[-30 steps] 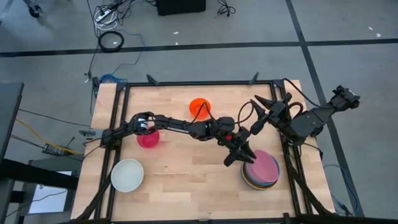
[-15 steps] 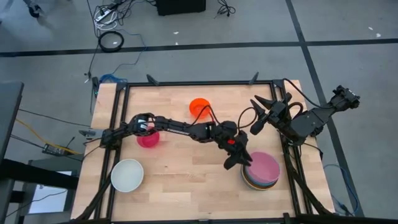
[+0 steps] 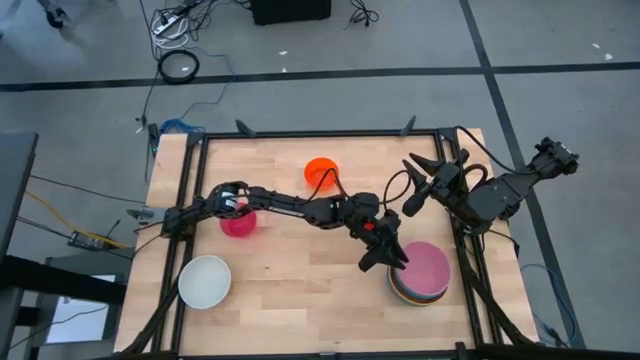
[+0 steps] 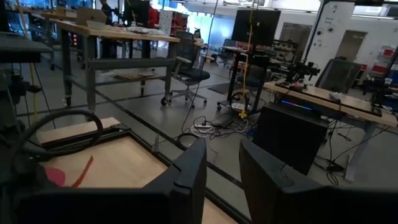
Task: Nest bowls inside each other
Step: Stack the white bowl into the pink bowl
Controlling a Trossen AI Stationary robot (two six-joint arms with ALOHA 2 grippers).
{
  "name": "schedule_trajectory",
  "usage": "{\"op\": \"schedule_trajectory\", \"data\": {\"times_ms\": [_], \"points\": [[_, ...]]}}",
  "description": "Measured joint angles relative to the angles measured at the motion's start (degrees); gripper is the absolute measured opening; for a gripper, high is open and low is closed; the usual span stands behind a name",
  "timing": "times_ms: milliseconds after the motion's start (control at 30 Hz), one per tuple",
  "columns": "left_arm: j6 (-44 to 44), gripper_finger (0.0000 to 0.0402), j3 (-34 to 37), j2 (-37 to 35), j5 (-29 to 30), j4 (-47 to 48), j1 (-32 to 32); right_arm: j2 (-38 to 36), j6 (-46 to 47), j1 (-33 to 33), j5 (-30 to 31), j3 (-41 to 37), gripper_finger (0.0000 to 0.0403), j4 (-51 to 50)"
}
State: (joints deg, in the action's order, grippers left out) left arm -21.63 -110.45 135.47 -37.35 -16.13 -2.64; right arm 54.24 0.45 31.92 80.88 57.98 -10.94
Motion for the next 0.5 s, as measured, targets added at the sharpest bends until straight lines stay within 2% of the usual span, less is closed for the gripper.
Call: {"op": "schedule_trajectory", "data": {"times_ms": [133, 200, 267, 333, 400, 500], "points": [[-2.6, 0.0133, 0.1, -1.9, -7.1, 0.4, 2.1, 0.0, -0.1, 0.0, 0.0, 0.0, 0.0084, 0.0], [-1.8, 0.0133, 0.1, -5.5, -9.5, 6.3, 3.7, 0.0, -0.1, 0.5, -0.1, 0.0, 0.0084, -0.3], [4.0, 0.0133, 0.0, -9.9, -8.5, 18.0, 4.7, 0.0, -0.2, 1.1, -0.2, 0.0, 0.0084, -0.4], [12.0, 0.0133, -0.1, -14.3, -2.7, 32.8, 4.8, 0.0, -0.6, 1.9, 0.7, 0.0, 0.0084, -0.7], [18.6, 0.0133, 0.0, -18.6, 6.0, 47.2, 4.5, 0.0, -2.0, 2.7, 3.8, 0.0, 0.0084, -1.0], [22.0, 0.0133, 0.0, -25.5, 19.4, 63.1, 3.7, 0.0, -4.7, 4.3, 8.9, 0.0, 0.0084, -1.3]]}}
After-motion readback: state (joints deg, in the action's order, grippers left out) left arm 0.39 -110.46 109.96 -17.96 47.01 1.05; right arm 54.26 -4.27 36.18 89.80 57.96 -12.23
